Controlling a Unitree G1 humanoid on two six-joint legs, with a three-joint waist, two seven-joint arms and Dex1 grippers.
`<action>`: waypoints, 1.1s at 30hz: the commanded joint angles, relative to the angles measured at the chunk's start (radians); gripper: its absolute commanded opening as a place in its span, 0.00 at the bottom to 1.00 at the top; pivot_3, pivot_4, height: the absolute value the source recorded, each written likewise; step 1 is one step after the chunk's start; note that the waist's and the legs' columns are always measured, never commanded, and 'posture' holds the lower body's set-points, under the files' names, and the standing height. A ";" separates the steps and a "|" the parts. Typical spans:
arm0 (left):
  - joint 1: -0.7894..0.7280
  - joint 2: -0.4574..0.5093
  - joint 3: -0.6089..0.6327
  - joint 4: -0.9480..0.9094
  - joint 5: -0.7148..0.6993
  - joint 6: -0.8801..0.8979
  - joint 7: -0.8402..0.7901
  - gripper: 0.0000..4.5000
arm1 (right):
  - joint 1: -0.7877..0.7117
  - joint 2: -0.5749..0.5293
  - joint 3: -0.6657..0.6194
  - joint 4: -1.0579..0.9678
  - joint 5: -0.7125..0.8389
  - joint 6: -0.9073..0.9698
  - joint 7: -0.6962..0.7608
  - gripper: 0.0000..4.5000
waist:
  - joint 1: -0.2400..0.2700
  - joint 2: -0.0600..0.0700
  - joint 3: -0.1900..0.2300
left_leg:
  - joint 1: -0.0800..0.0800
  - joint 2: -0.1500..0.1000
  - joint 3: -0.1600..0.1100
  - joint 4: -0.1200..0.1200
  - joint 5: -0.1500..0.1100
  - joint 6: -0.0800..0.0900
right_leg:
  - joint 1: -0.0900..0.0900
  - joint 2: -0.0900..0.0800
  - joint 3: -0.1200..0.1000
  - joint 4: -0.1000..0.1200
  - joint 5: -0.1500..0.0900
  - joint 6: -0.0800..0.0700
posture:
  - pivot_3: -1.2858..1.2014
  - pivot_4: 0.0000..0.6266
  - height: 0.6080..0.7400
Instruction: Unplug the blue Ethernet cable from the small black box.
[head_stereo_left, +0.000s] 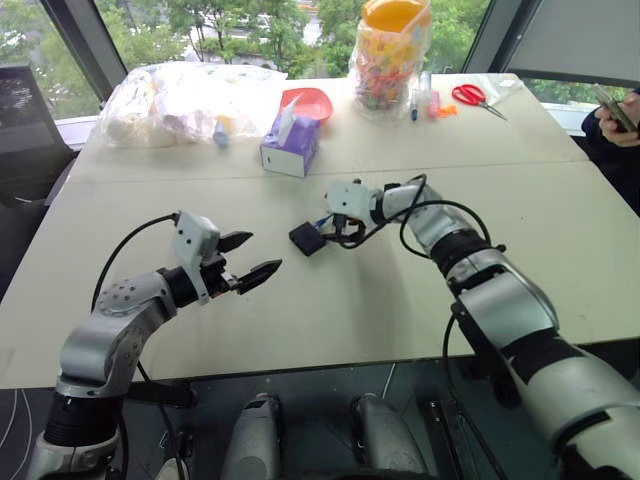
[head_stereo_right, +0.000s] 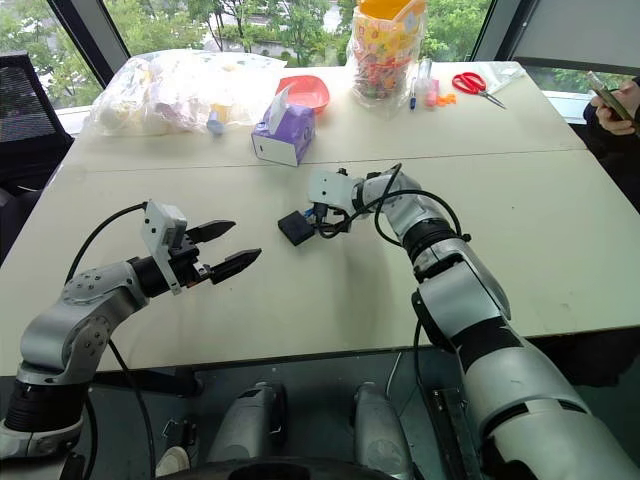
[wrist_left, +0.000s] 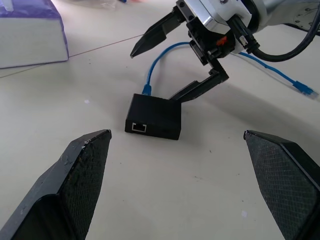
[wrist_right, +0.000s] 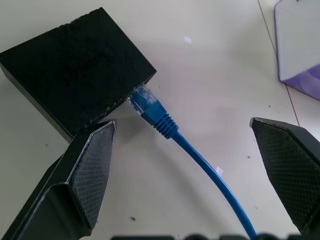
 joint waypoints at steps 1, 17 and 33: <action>-0.008 0.009 0.031 -0.042 -0.013 -0.008 0.007 0.99 | -0.036 0.036 -0.044 0.006 0.025 0.041 0.038 1.00 | -0.002 0.000 0.000 | 0.000 0.000 0.000 0.000 0.000 0.000 | 0.000 0.000 0.000 0.000 0.000 0.000 | 0.52 0.24 0.96; -0.002 0.008 0.036 -0.040 -0.005 -0.029 0.028 1.00 | -0.070 0.097 -0.088 0.093 -0.009 0.347 0.138 0.13 | -0.014 0.000 0.000 | 0.004 0.000 0.000 0.000 0.000 0.000 | 0.004 0.000 0.000 0.000 -0.001 -0.002 | 0.52 0.24 0.96; -0.184 0.047 0.086 0.087 -0.169 0.142 -0.049 1.00 | 0.369 -0.186 -0.171 -0.816 -0.051 0.021 -0.146 0.01 | 0.008 0.000 0.000 | 0.002 -0.001 0.000 -0.001 0.000 0.000 | 0.002 0.000 0.000 0.000 0.000 0.003 | 0.52 0.24 0.96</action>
